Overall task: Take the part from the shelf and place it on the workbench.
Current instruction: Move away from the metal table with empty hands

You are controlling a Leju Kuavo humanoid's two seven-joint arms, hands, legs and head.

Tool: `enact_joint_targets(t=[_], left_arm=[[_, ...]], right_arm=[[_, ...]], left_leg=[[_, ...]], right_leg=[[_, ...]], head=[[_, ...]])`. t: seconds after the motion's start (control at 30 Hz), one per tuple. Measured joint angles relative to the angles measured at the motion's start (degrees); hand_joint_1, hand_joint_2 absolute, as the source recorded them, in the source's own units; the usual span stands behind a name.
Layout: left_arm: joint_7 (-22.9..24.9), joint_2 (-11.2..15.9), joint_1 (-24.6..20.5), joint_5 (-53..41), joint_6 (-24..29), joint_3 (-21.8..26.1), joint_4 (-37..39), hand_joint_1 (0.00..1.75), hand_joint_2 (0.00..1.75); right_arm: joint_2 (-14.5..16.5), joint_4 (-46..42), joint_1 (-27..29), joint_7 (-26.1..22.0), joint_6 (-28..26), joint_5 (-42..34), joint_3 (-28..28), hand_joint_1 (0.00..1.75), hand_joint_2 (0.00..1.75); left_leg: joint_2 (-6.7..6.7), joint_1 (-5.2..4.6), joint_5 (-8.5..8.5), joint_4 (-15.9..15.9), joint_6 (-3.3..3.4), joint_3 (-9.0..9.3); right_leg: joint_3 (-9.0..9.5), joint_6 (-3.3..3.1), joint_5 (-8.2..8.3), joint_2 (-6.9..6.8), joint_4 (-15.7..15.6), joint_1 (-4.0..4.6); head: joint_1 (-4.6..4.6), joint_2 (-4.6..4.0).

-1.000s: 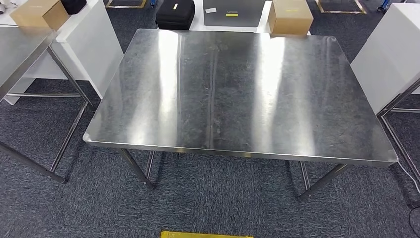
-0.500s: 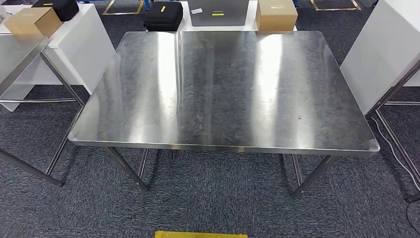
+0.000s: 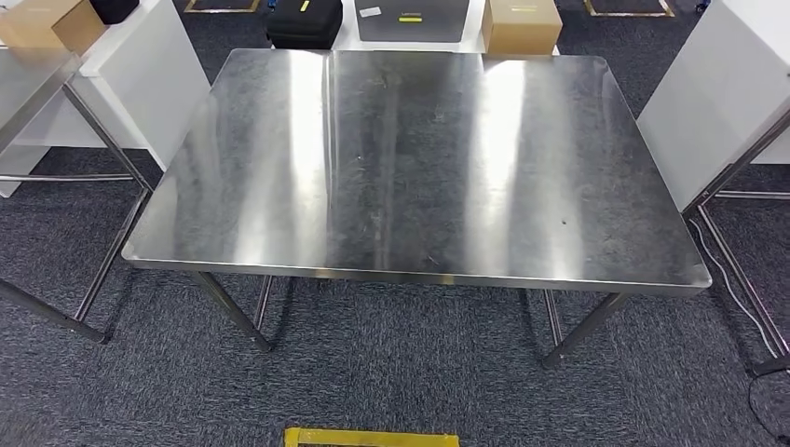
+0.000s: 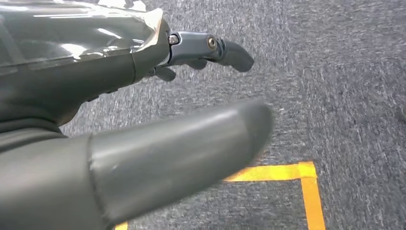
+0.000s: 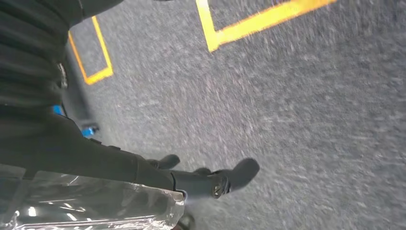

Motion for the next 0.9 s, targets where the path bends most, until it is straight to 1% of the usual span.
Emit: enact_joint_targets(t=[0.03, 0.07, 0.1, 0.13, 0.17, 0.2, 0.23, 0.27, 0.3, 0.33, 0.4, 0.43, 0.47, 0.5, 0.53, 0.6, 0.63, 0.67, 0.7, 0.73, 0.77, 0.8, 0.83, 0.87, 0.9], left_arm=[[-0.1, -0.1, -0.1, 0.0, 0.0, 0.0, 0.0, 0.00, 0.00], [-0.1, -0.1, -0.1, 0.0, -0.1, 0.0, 0.0, 0.00, 0.00], [-0.1, -0.2, -0.1, 0.1, -0.1, 0.0, 0.0, 0.00, 0.00], [-0.2, -0.2, -0.1, 0.2, -0.1, 0.0, 0.0, 0.00, 0.00], [-0.2, -0.3, -0.1, 0.2, -0.1, 0.0, 0.0, 0.00, 0.00], [-0.2, -0.4, -0.1, 0.3, -0.1, 0.0, 0.0, 0.00, 0.00], [-0.2, -0.4, 0.0, 0.3, -0.1, 0.0, 0.0, 0.00, 0.00], [-0.2, -0.5, 0.0, 0.4, -0.1, 0.0, 0.1, 0.00, 0.00], [-0.3, -0.5, -0.1, 0.4, -0.1, 0.0, 0.1, 0.00, 0.00], [-0.3, -0.5, -0.1, 0.4, -0.1, 0.0, 0.1, 0.00, 0.00], [-0.4, -0.4, -0.1, 0.4, -0.1, 0.0, 0.1, 0.00, 0.00], [-0.4, -0.4, -0.1, 0.4, -0.1, 0.0, 0.1, 0.00, 0.00], [-0.4, -0.4, -0.1, 0.4, -0.1, 0.1, 0.1, 0.00, 0.00], [-0.4, -0.4, -0.1, 0.4, -0.1, 0.1, 0.1, 0.00, 0.00], [-0.4, -0.4, 0.0, 0.4, -0.1, 0.1, 0.1, 0.00, 0.00], [-0.5, -0.4, 0.0, 0.5, -0.1, 0.1, 0.1, 0.00, 0.00], [-0.5, -0.4, 0.0, 0.5, -0.1, 0.1, 0.1, 0.00, 0.00], [-0.5, -0.4, 0.0, 0.5, -0.1, 0.1, 0.1, 0.00, 0.00], [-0.5, -0.4, 0.1, 0.5, -0.1, 0.2, 0.1, 0.00, 0.00], [-0.5, -0.4, 0.1, 0.5, -0.1, 0.2, 0.1, 0.00, 0.00], [-0.5, -0.3, 0.0, 0.4, -0.1, 0.2, 0.1, 0.00, 0.00], [-0.6, -0.3, 0.0, 0.4, -0.1, 0.2, 0.1, 0.00, 0.00], [-0.6, -0.3, -0.1, 0.4, -0.1, 0.2, 0.1, 0.00, 0.00], [-0.6, -0.3, -0.1, 0.4, -0.1, 0.2, 0.1, 0.00, 0.00], [-0.6, -0.3, -0.1, 0.4, -0.1, 0.2, 0.1, 0.00, 0.00]], right_arm=[[-0.1, 0.0, 0.0, 0.0, 0.0, 0.0, 0.0, 0.00, 1.75], [-0.2, 0.0, 0.0, -0.1, 0.0, 0.0, 0.0, 0.00, 1.75], [-0.3, 0.0, 0.1, -0.1, 0.0, 0.0, 0.0, 0.00, 1.75], [-0.4, 0.0, 0.1, -0.1, 0.0, 0.0, 0.0, 0.00, 1.75], [-0.5, 0.0, 0.2, -0.1, 0.0, 0.0, 0.0, 0.00, 1.75], [-0.6, 0.0, 0.2, -0.1, 0.0, 0.1, 0.0, 0.00, 1.75], [-0.7, 0.0, 0.3, -0.1, 0.0, 0.1, 0.0, 0.00, 1.75], [-0.8, 0.0, 0.2, -0.2, 0.0, 0.1, 0.0, 0.00, 1.75], [-0.8, 0.0, 0.2, -0.2, 0.0, 0.1, 0.0, 0.00, 1.75], [-0.8, 0.0, 0.1, -0.2, 0.1, 0.1, 0.0, 0.00, 1.75], [-0.8, 0.1, 0.1, -0.2, 0.1, 0.1, 0.0, 0.00, 1.75], [-0.8, 0.1, 0.1, -0.3, 0.1, 0.1, 0.0, 0.00, 1.75], [-0.8, 0.1, 0.1, -0.3, 0.1, 0.1, 0.0, 0.00, 1.75], [-0.8, 0.1, 0.1, -0.3, 0.1, 0.1, 0.0, 0.00, 1.75], [-0.8, 0.1, 0.1, -0.3, 0.1, 0.1, 0.0, 0.00, 1.75], [-0.8, 0.1, 0.1, -0.3, 0.1, 0.1, 0.0, 0.00, 1.75], [-0.8, 0.1, 0.1, -0.3, 0.1, 0.1, 0.0, 0.00, 1.75], [-0.8, 0.1, 0.2, -0.3, 0.1, 0.1, 0.0, 0.00, 1.75], [-0.8, 0.1, 0.2, -0.3, 0.1, 0.1, 0.0, 0.00, 1.75], [-0.8, 0.1, 0.2, -0.2, 0.1, 0.1, 0.0, 0.00, 1.75], [-0.8, 0.1, 0.1, -0.2, 0.1, 0.1, 0.0, 0.00, 1.75], [-0.8, 0.1, 0.1, -0.2, 0.1, 0.1, 0.0, 0.00, 1.75], [-0.8, 0.1, 0.0, -0.1, 0.1, 0.1, 0.1, 0.00, 1.75], [-0.7, 0.1, 0.0, -0.1, 0.1, 0.1, 0.1, 0.00, 1.75], [-0.7, 0.1, 0.0, -0.1, 0.1, 0.1, 0.1, 0.00, 1.75]], left_leg=[[0.08, 0.15, 0.41, -0.8, -0.08, 0.38], [0.11, 0.02, 0.53, -1.1, -0.10, 0.44], [0.12, -0.03, 0.57, -1.1, -0.12, 0.34], [0.11, -0.06, 0.54, -1.0, -0.18, 0.24], [0.06, -0.03, 0.50, -0.8, -0.30, 0.13], [0.00, 0.05, 0.41, -0.5, -0.48, -0.04], [-0.06, 0.15, 0.26, 0.0, -0.76, -0.24], [-0.12, 0.22, 0.03, 0.6, -1.17, -0.48], [-0.13, 0.16, -0.32, 1.4, -1.65, -0.78], [-0.14, 0.08, -0.62, 1.9, -2.13, -1.00], [-0.13, -0.05, -0.96, 2.5, -2.88, -1.25], [-0.15, 0.10, -0.98, 2.6, -3.13, -1.30], [-0.19, 0.26, -1.37, 3.0, -3.42, -1.46], [-0.23, 0.46, -2.46, 4.2, -3.76, -1.94], [-0.31, 0.66, -4.25, 6.4, -4.12, -2.82], [-0.41, 1.03, -8.59, 13.3, -4.81, -5.58], [-0.43, 1.22, -9.87, 16.3, -5.03, -6.79], [-0.43, 1.40, -10.07, 17.7, -5.15, -7.25], [-0.43, 1.53, -9.26, 17.2, -5.15, -6.74], [-0.43, 1.61, -7.52, 14.2, -5.01, -5.01], [-0.46, 1.64, -5.63, 10.2, -4.76, -2.77], [-0.52, 1.55, -4.34, 6.6, -4.48, -0.83], [-0.58, 1.37, -3.47, 3.9, -4.16, 0.54], [-0.63, 1.14, -3.27, 2.8, -3.91, 0.97], [-0.65, 0.88, -3.31, 2.6, -3.69, 0.90]], right_leg=[[-1.20, -0.17, -1.25, 0.08, 2.4, 0.01], [-2.82, -0.32, -2.74, 0.16, 5.7, -0.11], [-4.56, -0.35, -4.08, 0.18, 9.1, -0.25], [-5.85, -0.15, -4.83, 0.18, 11.7, -0.40], [-6.21, 0.34, -4.69, 0.18, 12.4, -0.57], [-5.47, 1.02, -3.69, 0.18, 10.9, -0.76], [-3.77, 1.75, -2.15, 0.16, 7.6, -0.97], [-1.90, 2.20, -0.80, 0.15, 4.1, -1.15], [-0.59, 2.27, 0.22, 0.18, 1.1, -1.20], [0.10, 1.96, 0.71, 0.22, -0.5, -1.12], [-0.03, 0.93, 0.90, 0.30, -0.9, -0.84], [-0.06, 0.41, 1.01, 0.29, -0.8, -0.95], [-0.02, 0.01, 1.21, 0.28, -0.9, -1.11], [0.00, -0.42, 1.49, 0.26, -0.9, -1.27], [-0.06, -0.76, 1.73, 0.23, -0.9, -1.40], [-0.41, -1.14, 2.00, 0.19, -0.9, -1.29], [-0.60, -1.19, 2.04, 0.18, -0.9, -1.24], [-0.69, -1.21, 2.06, 0.18, -0.9, -1.20], [-0.71, -1.16, 2.10, 0.18, -0.9, -1.19], [-0.63, -1.10, 2.13, 0.20, -0.9, -1.19], [-0.55, -1.03, 2.17, 0.23, -0.9, -1.19], [-0.52, -0.85, 2.26, 0.25, -0.9, -1.12], [-0.54, -0.63, 2.32, 0.27, -1.0, -1.03], [-0.62, -0.33, 2.44, 0.27, -1.0, -0.99], [-0.69, 0.05, 2.59, 0.26, -1.2, -0.97]], head=[[0.09, 0.00], [0.14, 0.00], [0.18, 0.00], [0.18, 0.01], [0.18, 0.01], [0.18, 0.01], [0.19, 0.01], [0.17, 0.01], [0.22, 0.01], [0.19, 0.00], [0.11, 0.00], [0.03, 0.00], [0.02, 0.01], [-0.06, 0.01], [-0.11, 0.01], [-0.25, 0.01], [-0.26, 0.00], [-0.26, 0.00], [-0.25, 0.00], [-0.26, 0.01], [-0.25, 0.01], [-0.24, 0.01], [-0.22, 0.01], [-0.21, 0.01], [-0.21, 0.01]])
